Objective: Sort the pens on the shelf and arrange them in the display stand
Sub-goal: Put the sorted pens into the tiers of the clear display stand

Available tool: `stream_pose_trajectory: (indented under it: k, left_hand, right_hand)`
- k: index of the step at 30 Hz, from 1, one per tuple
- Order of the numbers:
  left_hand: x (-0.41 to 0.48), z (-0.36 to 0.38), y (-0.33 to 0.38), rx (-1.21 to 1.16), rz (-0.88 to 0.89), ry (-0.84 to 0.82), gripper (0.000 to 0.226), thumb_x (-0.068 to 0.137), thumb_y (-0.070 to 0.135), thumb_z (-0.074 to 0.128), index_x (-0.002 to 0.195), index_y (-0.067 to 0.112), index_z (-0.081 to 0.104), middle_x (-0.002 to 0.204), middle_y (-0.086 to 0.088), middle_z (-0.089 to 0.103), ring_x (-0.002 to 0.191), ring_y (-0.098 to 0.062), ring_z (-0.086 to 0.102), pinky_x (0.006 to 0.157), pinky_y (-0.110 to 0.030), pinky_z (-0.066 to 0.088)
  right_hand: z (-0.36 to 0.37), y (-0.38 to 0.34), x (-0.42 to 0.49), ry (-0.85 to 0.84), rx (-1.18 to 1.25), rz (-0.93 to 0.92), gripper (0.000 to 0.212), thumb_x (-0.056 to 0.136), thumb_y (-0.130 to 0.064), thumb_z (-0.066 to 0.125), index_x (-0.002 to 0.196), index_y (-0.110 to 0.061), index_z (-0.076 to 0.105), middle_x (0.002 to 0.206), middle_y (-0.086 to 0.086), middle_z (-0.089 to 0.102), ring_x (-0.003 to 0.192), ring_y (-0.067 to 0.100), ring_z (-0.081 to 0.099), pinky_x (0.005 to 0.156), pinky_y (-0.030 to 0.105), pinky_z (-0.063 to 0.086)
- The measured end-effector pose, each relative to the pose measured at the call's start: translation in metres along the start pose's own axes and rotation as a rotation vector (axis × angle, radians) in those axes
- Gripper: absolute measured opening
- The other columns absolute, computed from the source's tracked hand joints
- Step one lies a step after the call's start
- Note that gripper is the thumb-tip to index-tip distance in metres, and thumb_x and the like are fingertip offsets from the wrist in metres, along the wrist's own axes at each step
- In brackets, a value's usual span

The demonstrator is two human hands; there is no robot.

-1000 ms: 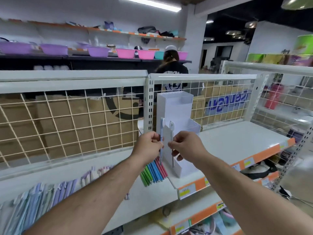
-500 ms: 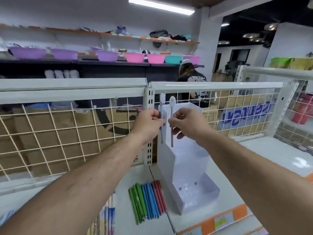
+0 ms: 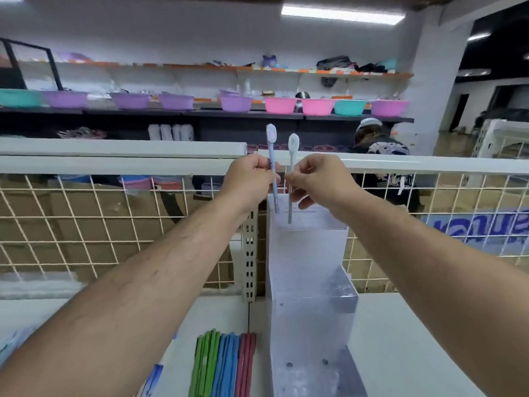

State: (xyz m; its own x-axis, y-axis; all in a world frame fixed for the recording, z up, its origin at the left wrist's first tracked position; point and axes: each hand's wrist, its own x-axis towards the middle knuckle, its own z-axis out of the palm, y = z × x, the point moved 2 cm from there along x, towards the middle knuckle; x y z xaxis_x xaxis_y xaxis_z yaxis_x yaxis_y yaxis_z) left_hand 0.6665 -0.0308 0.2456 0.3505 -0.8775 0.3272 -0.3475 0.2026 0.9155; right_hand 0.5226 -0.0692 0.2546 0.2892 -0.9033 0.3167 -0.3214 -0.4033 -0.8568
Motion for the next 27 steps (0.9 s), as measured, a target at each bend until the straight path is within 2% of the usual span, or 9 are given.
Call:
stream_pose_trajectory:
  k: [6, 11, 18, 21, 24, 27]
  left_hand:
    - [0.018, 0.012, 0.008, 0.031, 0.004, 0.077, 0.017, 0.091, 0.007, 0.060, 0.094, 0.021, 0.068, 0.100, 0.005, 0.069, 0.087, -0.012, 0.064, 0.063, -0.023, 0.049]
    - [0.030, 0.014, -0.001, 0.078, -0.018, 0.098, 0.016, 0.091, 0.006, 0.059, 0.095, 0.020, 0.068, 0.099, -0.001, 0.071, 0.087, -0.014, 0.066, 0.064, -0.023, 0.047]
    - [0.037, 0.018, -0.009, 0.230, 0.091, 0.108, 0.020, 0.092, 0.007, 0.057, 0.086, 0.024, 0.066, 0.091, 0.000, 0.071, 0.087, -0.017, 0.068, 0.077, -0.035, 0.058]
    - [0.037, 0.019, -0.015, 0.353, 0.127, 0.096, 0.020, 0.093, 0.009, 0.054, 0.081, 0.023, 0.062, 0.088, -0.002, 0.069, 0.084, -0.022, 0.066, 0.072, -0.036, 0.054]
    - [0.037, 0.019, -0.024, 0.393, 0.122, 0.059, 0.024, 0.094, 0.007, 0.051, 0.079, 0.024, 0.058, 0.089, -0.001, 0.069, 0.085, -0.018, 0.068, 0.068, -0.033, 0.055]
    - [0.035, 0.019, -0.030, 0.410, 0.136, 0.041, 0.019, 0.095, 0.005, 0.048, 0.085, 0.018, 0.058, 0.082, 0.001, 0.067, 0.074, -0.013, 0.063, 0.055, -0.025, 0.043]
  right_hand:
    - [-0.013, 0.001, 0.030, 0.034, 0.053, -0.019, 0.014, 0.094, -0.016, 0.069, 0.094, -0.003, 0.065, 0.078, 0.015, 0.072, 0.062, 0.024, 0.072, 0.054, 0.029, 0.059]
    - [-0.014, 0.006, 0.044, 0.035, 0.099, -0.040, 0.016, 0.094, -0.015, 0.069, 0.095, 0.001, 0.064, 0.076, 0.015, 0.072, 0.061, 0.023, 0.070, 0.052, 0.028, 0.057]
    - [-0.007, 0.008, 0.055, 0.028, 0.116, -0.051, 0.018, 0.093, -0.013, 0.069, 0.096, 0.004, 0.064, 0.080, 0.019, 0.072, 0.059, 0.024, 0.070, 0.058, 0.040, 0.063]
    - [-0.004, 0.012, 0.057, 0.020, 0.108, -0.051, 0.018, 0.094, -0.013, 0.069, 0.097, 0.004, 0.063, 0.077, 0.018, 0.072, 0.057, 0.023, 0.069, 0.057, 0.038, 0.063]
    - [-0.003, 0.015, 0.059, 0.028, 0.096, -0.051, 0.017, 0.094, -0.014, 0.068, 0.096, 0.002, 0.064, 0.076, 0.016, 0.072, 0.058, 0.022, 0.070, 0.053, 0.032, 0.060]
    - [-0.002, 0.017, 0.060, 0.038, 0.079, -0.055, 0.016, 0.094, -0.014, 0.068, 0.093, 0.001, 0.064, 0.075, 0.015, 0.071, 0.057, 0.021, 0.070, 0.052, 0.028, 0.058]
